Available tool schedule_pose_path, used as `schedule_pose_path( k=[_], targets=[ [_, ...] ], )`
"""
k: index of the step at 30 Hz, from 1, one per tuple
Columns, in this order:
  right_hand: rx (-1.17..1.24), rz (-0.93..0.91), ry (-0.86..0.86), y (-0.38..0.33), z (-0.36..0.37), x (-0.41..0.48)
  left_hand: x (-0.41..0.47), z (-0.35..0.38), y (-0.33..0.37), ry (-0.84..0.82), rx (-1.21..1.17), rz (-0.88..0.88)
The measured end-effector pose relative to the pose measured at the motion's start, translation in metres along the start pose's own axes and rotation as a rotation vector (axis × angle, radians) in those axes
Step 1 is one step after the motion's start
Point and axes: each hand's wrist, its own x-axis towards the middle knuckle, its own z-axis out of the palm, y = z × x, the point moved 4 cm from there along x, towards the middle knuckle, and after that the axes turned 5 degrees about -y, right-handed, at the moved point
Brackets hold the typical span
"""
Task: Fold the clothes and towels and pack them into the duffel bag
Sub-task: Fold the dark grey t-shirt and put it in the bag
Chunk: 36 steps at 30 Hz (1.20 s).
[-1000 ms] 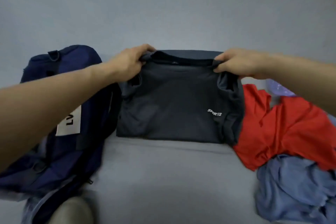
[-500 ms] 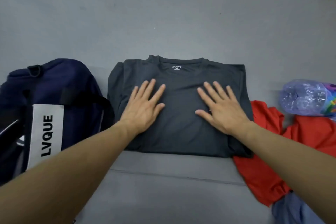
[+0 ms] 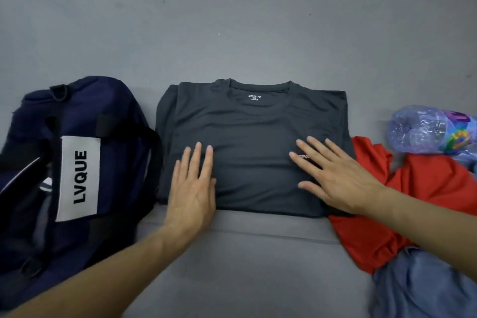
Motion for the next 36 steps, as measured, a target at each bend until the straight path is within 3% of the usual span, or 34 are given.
schedule_pose_path(
  k=[3,4,10,15,18,21,24,27,32,36],
  targets=[
    [-0.021,-0.058,-0.026,-0.013,0.015,-0.028,-0.012,0.025,0.013,-0.105,-0.15,-0.283],
    [-0.032,-0.057,-0.02,-0.018,0.016,-0.034,-0.001,0.028,0.009,-0.109,-0.136,-0.296],
    [0.033,-0.07,-0.013,-0.07,0.016,-0.054,0.086,0.004,-0.043,-0.223,0.156,0.059],
    [0.174,-0.275,-0.007,-0.168,0.018,-0.061,0.128,-0.02,-0.049,-0.226,0.407,0.327],
    [0.247,-0.369,-0.126,-0.225,0.009,-0.031,0.134,-0.026,-0.038,-0.162,0.5,0.332],
    [0.439,-0.419,-0.2,-0.257,-0.007,0.005,0.112,-0.026,-0.021,-0.077,0.37,0.259],
    [0.496,-0.444,-0.071,-0.246,-0.037,0.018,0.053,-0.014,-0.008,-0.062,0.109,0.369],
    [0.334,-0.382,0.035,-0.192,-0.041,-0.002,-0.028,-0.003,-0.018,-0.246,0.034,0.421],
    [0.083,-0.197,-0.304,-0.098,0.035,-0.09,-0.105,0.002,-0.074,-0.455,0.297,0.412],
    [0.138,-0.14,-0.371,-0.121,0.054,-0.131,-0.109,-0.007,-0.095,-0.428,0.413,0.339]
  ],
)
